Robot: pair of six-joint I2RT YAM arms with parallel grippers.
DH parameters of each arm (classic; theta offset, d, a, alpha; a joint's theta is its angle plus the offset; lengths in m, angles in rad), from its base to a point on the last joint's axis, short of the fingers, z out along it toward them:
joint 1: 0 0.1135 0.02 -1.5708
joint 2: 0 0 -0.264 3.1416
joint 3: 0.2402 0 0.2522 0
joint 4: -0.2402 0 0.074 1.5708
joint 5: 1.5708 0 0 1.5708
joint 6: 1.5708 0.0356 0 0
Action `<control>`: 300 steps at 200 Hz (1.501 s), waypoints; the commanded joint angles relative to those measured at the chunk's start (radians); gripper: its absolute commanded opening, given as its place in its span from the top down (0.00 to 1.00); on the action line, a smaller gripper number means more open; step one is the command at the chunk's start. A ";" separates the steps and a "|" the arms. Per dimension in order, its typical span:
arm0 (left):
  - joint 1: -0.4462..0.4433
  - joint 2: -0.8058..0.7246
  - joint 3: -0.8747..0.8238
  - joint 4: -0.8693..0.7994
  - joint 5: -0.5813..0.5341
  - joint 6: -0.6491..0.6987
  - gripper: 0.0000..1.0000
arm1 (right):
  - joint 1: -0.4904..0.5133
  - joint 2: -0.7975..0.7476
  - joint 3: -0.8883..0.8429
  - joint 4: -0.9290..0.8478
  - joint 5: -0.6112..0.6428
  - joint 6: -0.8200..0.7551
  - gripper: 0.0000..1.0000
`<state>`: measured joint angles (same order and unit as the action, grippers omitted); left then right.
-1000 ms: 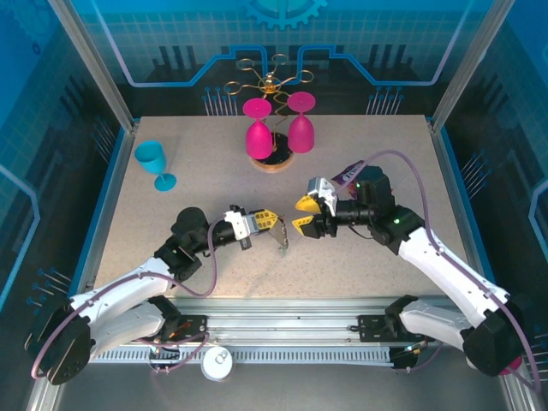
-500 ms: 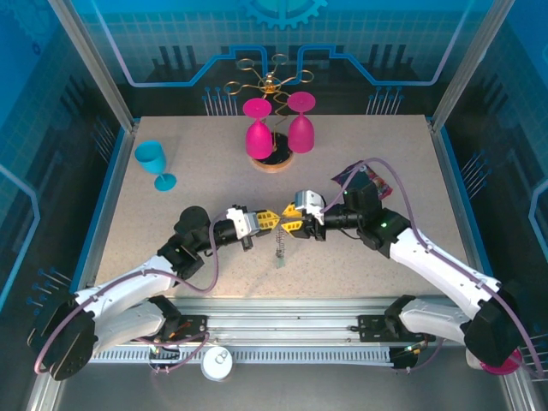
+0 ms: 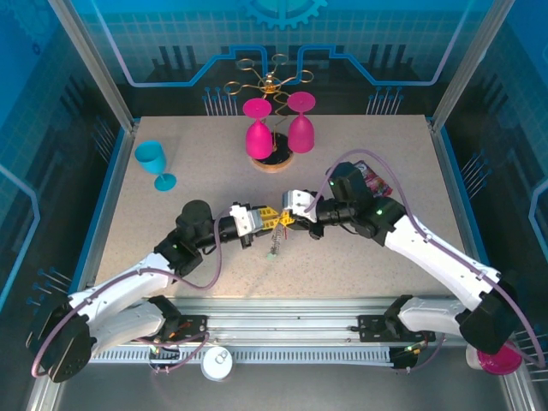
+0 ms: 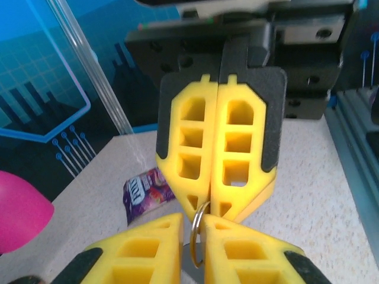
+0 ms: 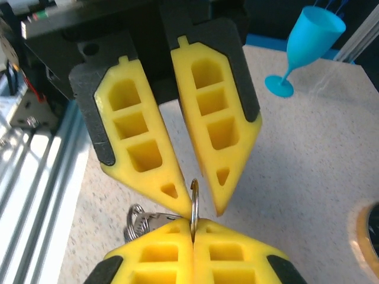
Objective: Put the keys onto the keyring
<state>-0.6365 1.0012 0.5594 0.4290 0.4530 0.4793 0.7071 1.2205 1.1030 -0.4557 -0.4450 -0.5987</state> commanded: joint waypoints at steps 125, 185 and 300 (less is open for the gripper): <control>-0.002 -0.015 -0.043 0.095 -0.013 -0.067 1.00 | -0.067 -0.185 -0.358 0.464 -0.032 0.353 0.50; -0.002 -0.013 -0.054 0.138 -0.014 -0.112 1.00 | -0.055 -0.139 -0.384 0.527 -0.040 0.396 0.52; -0.001 -0.004 -0.052 0.185 0.046 -0.157 1.00 | 0.010 -0.081 -0.282 0.403 0.020 0.312 0.93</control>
<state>-0.6376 0.9943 0.5037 0.5602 0.4438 0.3401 0.6601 1.1107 0.7456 0.0349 -0.4492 -0.2031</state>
